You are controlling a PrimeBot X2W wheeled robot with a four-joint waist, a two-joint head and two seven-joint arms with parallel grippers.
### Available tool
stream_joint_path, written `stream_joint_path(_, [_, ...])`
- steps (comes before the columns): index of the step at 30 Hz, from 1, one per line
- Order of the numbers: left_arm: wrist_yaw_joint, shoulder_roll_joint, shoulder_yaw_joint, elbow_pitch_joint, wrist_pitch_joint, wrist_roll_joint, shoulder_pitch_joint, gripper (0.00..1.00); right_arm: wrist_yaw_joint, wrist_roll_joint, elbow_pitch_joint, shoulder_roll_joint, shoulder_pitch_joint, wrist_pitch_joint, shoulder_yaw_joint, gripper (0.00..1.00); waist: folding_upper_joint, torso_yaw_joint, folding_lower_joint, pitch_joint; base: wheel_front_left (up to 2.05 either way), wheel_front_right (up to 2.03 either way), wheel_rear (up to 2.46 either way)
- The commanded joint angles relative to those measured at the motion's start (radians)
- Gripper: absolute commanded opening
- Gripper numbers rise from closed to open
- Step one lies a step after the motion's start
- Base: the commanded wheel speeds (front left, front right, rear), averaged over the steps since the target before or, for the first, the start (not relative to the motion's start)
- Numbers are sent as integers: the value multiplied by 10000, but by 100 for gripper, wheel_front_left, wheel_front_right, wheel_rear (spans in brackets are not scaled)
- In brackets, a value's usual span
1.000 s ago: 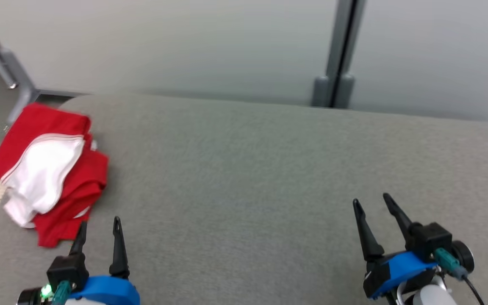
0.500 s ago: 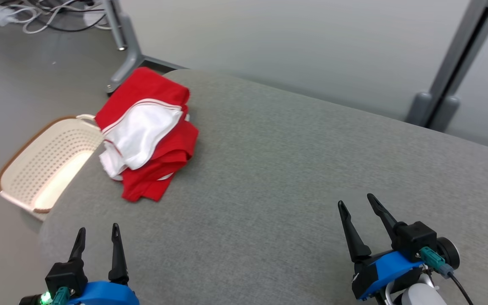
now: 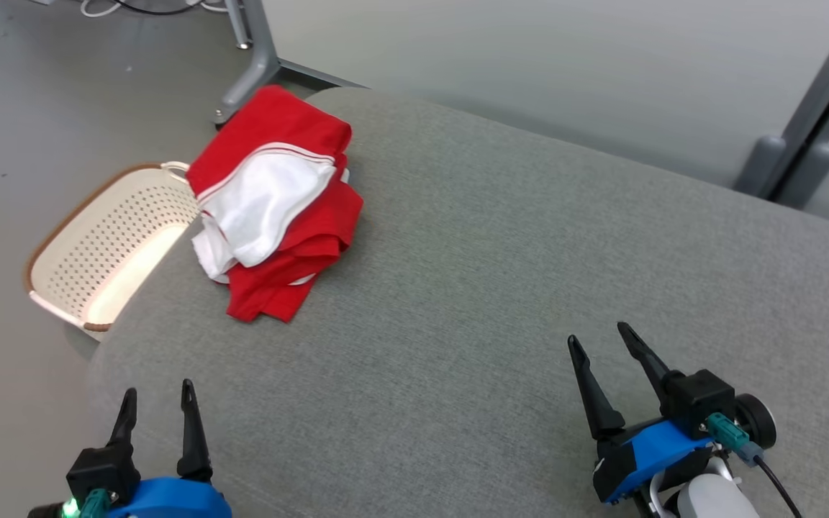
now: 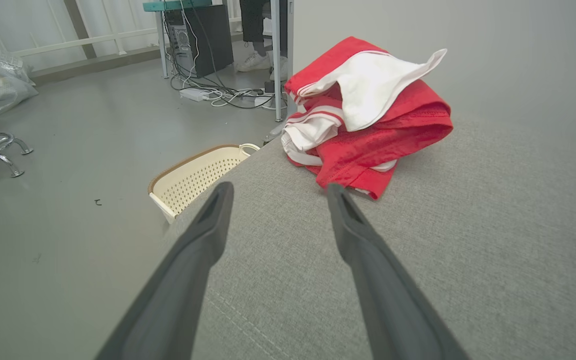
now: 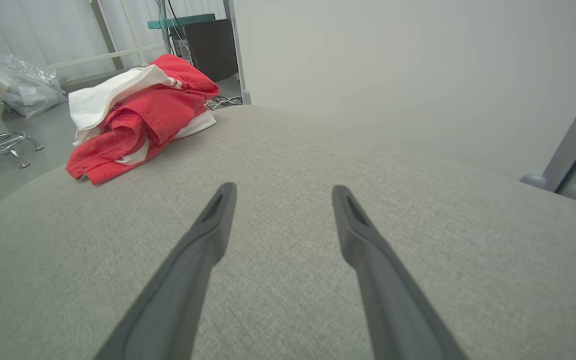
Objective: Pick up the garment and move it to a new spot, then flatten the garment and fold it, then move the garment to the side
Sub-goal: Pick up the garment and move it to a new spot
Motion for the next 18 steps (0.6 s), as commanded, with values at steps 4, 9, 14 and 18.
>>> stream_joint_path(4, [-42, -28, 29, 7, -31, -115, -589, 100, 1, -88, -100, -149, -342, -58, 162, 100, 0, -407, 0, 381, 0, 0, 0])
stream_joint_path(9, [-186, 52, 396, 108, -31, 89, -1617, 100, 1, -67, -411, -415, -693, -58, 459, 100, 0, -947, 0, 1077, 0, 0, 0])
stream_joint_path(14, [-207, 367, 825, 597, -31, 255, -2902, 100, 1, 19, -674, -692, -1108, -58, 845, 100, 0, -1543, 0, 1824, 0, 0, 0])
stream_joint_path(18, [-246, 712, 1096, 1199, -31, 259, -3969, 100, 1, 130, -799, -865, -1386, -58, 1025, 100, 0, -1985, 0, 2392, 0, 0, 0])
